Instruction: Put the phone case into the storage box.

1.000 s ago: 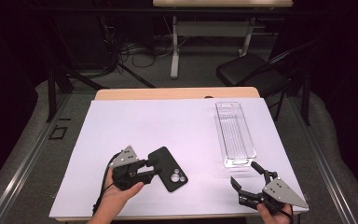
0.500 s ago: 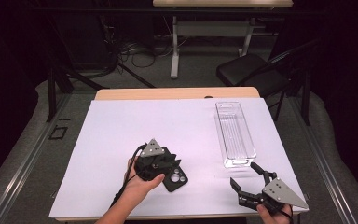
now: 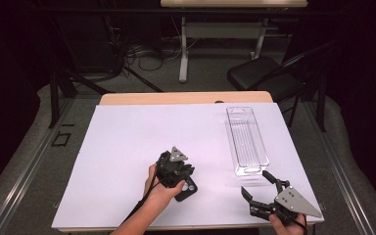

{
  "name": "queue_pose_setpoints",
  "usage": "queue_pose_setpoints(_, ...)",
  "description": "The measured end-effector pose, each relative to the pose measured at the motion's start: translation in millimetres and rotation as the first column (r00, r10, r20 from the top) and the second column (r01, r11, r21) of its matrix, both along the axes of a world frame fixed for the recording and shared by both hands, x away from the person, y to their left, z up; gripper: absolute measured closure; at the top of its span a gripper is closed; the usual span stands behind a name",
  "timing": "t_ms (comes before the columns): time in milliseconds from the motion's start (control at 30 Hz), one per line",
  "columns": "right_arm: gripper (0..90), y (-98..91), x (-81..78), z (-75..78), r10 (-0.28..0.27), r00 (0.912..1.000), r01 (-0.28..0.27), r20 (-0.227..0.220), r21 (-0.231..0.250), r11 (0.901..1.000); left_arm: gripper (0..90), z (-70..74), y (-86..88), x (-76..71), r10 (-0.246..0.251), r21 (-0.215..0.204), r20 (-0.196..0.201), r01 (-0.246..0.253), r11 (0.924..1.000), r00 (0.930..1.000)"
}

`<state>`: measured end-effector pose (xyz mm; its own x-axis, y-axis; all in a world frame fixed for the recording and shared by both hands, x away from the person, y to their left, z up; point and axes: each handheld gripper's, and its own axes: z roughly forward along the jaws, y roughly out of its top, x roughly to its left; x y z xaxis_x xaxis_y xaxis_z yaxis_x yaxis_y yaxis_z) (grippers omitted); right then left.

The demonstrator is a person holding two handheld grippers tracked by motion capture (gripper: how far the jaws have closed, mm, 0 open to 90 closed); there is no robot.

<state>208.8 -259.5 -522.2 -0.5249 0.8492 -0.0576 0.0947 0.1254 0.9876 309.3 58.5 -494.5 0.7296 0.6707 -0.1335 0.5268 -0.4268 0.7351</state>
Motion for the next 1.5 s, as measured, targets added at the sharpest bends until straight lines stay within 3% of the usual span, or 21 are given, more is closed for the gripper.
queue_pose_setpoints(67, 14.2, 0.0, 0.0, 0.0, 0.0, 1.0, 0.0, 0.0, 0.0, 1.0, 79.1, 0.0, 0.0, 0.0, 0.0, 0.0, 0.0, 0.0, 1.0, 1.0)
queue_pose_setpoints(100, 14.2, 0.0, 0.0, 0.0, 0.0, 1.0, 0.0, 0.0, 0.0, 1.0, 79.1, -8.5, -7.1, 5.0, 0.03, 0.051, -0.015, -0.029, 0.9983, 0.9994)
queue_pose_setpoints(133, 14.2, 0.2, -0.1, -0.1, 0.001, 1.0, -0.001, -0.004, -0.003, 1.0, 84.4, -9.6, -8.4, 5.6, 0.034, 0.069, -0.014, -0.033, 0.9971, 0.9993)
queue_pose_setpoints(267, 14.2, 0.6, 0.3, -0.9, -0.009, 1.0, 0.009, -0.003, -0.002, 1.0, 89.6, -15.1, -13.6, 8.3, 0.055, 0.08, -0.039, -0.051, 0.9955, 0.9977)
queue_pose_setpoints(467, 14.2, 1.5, 0.9, -1.6, -0.004, 1.0, 0.004, -0.002, -0.003, 1.0, 90.0, -27.3, -21.3, 13.6, 0.085, 0.119, -0.066, -0.077, 0.9899, 0.9941)
queue_pose_setpoints(633, 14.2, 0.8, 1.0, -1.8, -0.006, 1.0, 0.006, -0.006, -0.002, 1.0, 90.0, -39.3, -28.5, 14.3, 0.077, 0.134, -0.095, -0.064, 0.9889, 0.9925)
queue_pose_setpoints(900, 14.2, 0.7, 1.0, -1.9, -0.005, 1.0, 0.005, -0.007, -0.002, 1.0, 90.0, -39.3, -28.5, 14.3, 0.077, 0.134, -0.095, -0.064, 0.9889, 0.9925)
queue_pose_setpoints(933, 14.2, 0.7, 1.0, -1.9, -0.005, 1.0, 0.005, -0.007, -0.002, 1.0, 90.0, -49.2, -38.7, 11.5, 0.043, 0.172, -0.114, -0.023, 0.9848, 0.9925)
queue_pose_setpoints(967, 14.2, 1.3, 1.3, -2.5, -0.004, 0.9999, 0.004, -0.012, -0.003, 1.0, 90.0, -50.3, -39.6, 11.2, 0.042, 0.176, -0.116, -0.021, 0.9842, 0.9924)
queue_pose_setpoints(1500, 14.2, 0.4, 1.6, -2.7, -0.005, 0.9999, 0.005, -0.013, -0.004, 1.0, 90.0, -51.6, -41.6, 7.7, 0.02, 0.193, -0.113, 0.002, 0.9812, 0.9934)
